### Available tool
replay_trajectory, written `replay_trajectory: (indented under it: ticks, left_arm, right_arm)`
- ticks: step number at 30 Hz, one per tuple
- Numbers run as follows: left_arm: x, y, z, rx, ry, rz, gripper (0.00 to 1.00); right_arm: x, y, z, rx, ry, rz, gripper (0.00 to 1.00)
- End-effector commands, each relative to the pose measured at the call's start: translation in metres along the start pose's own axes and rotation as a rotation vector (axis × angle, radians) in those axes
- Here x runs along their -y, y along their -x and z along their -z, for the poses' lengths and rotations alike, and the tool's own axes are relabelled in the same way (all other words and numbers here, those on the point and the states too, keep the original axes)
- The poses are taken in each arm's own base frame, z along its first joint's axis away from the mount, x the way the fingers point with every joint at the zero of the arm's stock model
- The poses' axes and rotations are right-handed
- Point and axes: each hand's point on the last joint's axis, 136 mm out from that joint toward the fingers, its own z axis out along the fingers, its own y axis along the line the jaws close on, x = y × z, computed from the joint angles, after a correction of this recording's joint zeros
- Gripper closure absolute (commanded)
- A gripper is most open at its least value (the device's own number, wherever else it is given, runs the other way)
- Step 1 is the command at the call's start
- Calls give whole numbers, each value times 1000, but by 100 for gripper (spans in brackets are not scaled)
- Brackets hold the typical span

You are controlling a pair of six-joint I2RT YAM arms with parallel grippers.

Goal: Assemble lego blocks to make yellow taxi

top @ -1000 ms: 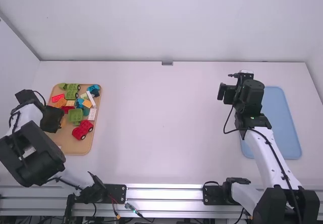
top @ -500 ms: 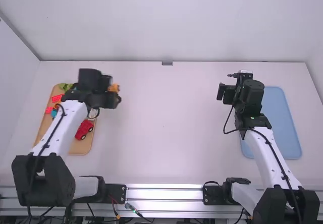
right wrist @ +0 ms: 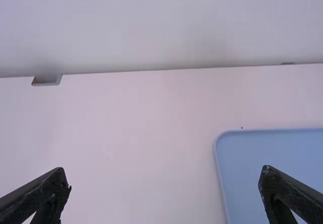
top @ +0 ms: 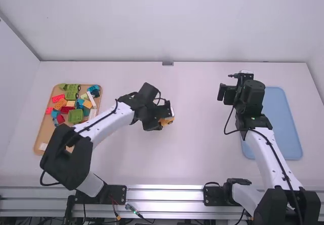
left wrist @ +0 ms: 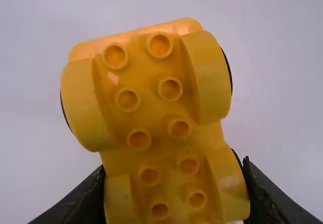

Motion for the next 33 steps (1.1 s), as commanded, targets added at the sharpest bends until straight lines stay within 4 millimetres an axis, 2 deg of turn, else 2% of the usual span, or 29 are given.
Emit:
replay_trajectory:
  ticks: [1,8,10,19,26,31,33]
  left_arm:
    - [19,-4,-18,-27,-70,-163,98]
    - [37,-12,-49,-76,-151,-192,99]
    - [40,-13,-56,-97,-167,-154,99]
    - [50,-22,-63,-137,-223,-168,97]
    - [56,-31,-70,-134,-229,-164,86]
    - [58,-38,-75,-140,-218,-165,82]
    - [59,-38,-76,-140,-219,-164,65]
  right_arm:
    - [-1,15,1,29,3,-3,1]
    - [-1,15,1,29,4,-2,1]
    - [-1,15,1,29,3,-2,1]
    - [-1,14,1,27,3,-2,1]
    - [-1,14,1,26,3,-2,1]
    - [-1,14,1,26,3,-2,1]
    - [-1,14,1,27,3,-2,1]
